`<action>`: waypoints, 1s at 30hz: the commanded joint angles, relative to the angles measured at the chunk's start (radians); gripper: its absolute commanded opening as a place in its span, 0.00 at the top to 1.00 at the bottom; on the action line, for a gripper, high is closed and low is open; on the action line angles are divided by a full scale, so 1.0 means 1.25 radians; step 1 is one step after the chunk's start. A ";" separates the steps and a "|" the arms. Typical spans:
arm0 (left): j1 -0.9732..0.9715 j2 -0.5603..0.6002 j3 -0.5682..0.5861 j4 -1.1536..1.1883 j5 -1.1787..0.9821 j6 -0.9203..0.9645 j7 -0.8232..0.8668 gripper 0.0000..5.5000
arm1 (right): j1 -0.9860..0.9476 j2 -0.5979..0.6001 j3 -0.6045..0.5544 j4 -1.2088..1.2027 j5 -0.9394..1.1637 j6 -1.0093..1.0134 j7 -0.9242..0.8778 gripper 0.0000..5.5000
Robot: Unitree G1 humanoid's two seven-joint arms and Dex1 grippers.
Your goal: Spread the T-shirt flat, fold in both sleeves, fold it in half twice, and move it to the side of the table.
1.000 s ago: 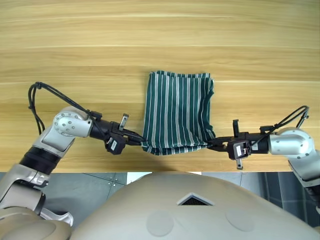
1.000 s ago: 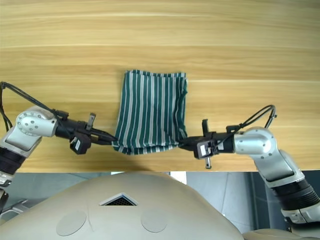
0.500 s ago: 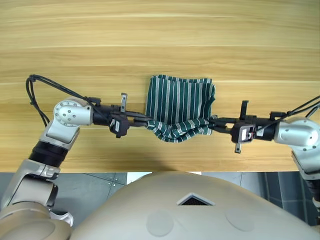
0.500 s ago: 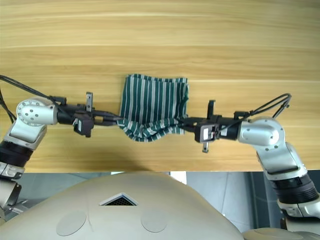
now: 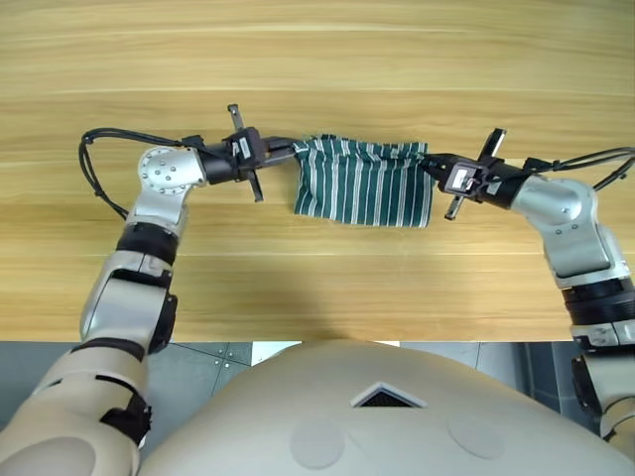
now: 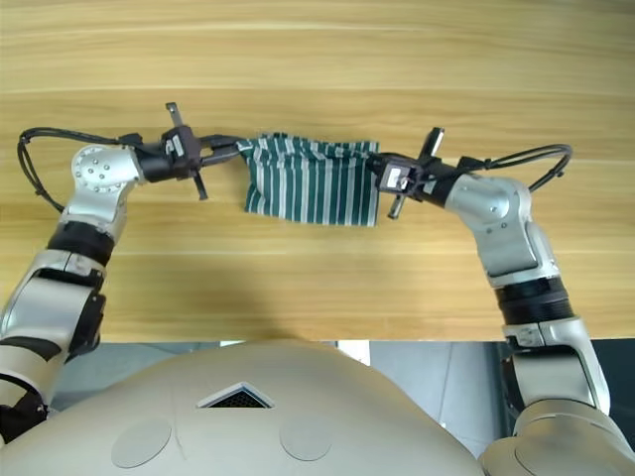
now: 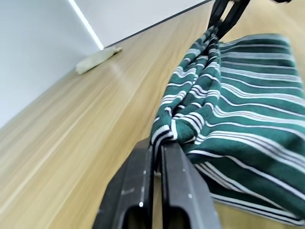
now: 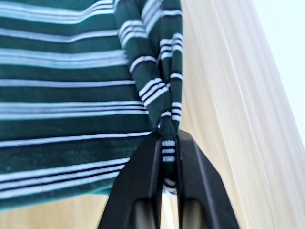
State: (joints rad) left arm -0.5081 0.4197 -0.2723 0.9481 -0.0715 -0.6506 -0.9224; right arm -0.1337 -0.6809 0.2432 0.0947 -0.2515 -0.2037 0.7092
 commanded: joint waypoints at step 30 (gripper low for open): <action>-0.246 -0.177 0.220 0.298 0.079 0.272 0.243 0.45 | -0.290 0.236 -0.237 0.690 0.352 -0.027 0.061 0.41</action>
State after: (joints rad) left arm -0.7777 0.1966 -0.0403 1.3116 0.0615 -0.3581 -0.6253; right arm -0.4511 -0.3965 0.0019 0.9191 0.1351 -0.2602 0.7519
